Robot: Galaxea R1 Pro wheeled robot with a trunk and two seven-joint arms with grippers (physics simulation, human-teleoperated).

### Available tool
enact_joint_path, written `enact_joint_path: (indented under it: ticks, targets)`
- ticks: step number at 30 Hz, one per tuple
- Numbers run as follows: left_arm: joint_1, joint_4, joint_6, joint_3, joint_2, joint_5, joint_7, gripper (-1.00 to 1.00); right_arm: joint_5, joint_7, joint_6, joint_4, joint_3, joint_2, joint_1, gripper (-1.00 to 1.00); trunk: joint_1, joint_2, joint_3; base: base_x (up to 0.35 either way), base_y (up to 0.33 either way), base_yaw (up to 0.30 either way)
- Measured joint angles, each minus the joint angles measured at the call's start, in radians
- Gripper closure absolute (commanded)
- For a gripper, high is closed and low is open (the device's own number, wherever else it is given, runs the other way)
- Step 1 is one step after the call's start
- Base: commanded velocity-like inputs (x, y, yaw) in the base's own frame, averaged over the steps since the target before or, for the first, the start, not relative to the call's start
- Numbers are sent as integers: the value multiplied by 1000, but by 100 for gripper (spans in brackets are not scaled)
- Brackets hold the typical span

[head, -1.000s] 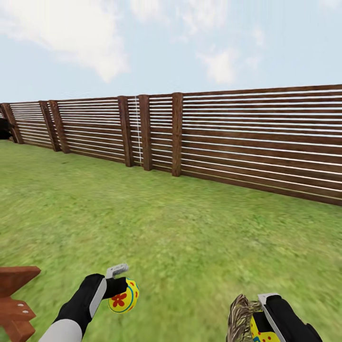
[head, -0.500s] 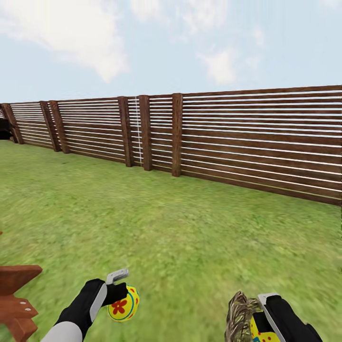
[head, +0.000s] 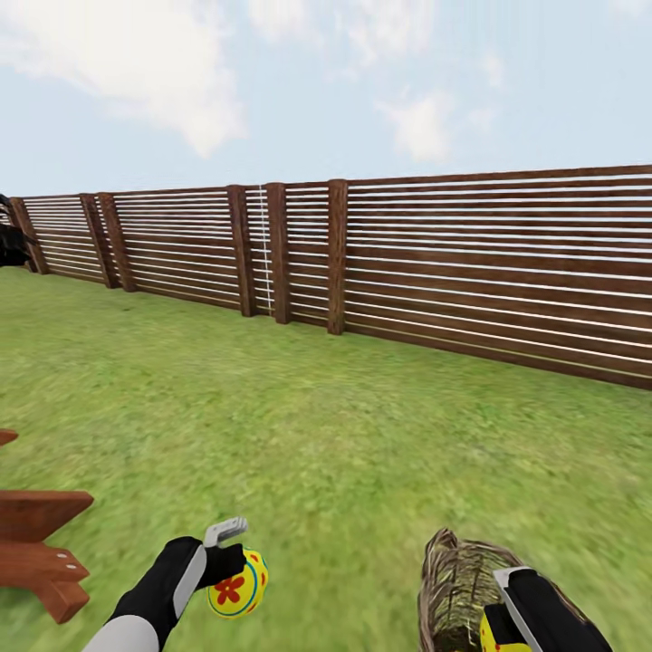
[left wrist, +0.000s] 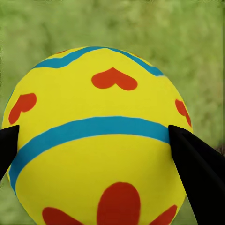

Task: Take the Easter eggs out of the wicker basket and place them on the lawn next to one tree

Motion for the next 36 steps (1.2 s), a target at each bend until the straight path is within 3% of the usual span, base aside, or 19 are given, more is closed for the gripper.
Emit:
enact_joint_path:
  ticks: [4,36]
  targets:
    - [0,56,0,-6,-2,3,0,100,0,0,-1,7,1,1,0,100,-15,28,13,0,0,0]
    - [0,89,-2,-8,-24,-1,-1,100,-3,4,-2,27,3,8,0,100,-138,252,113,0,0,0]
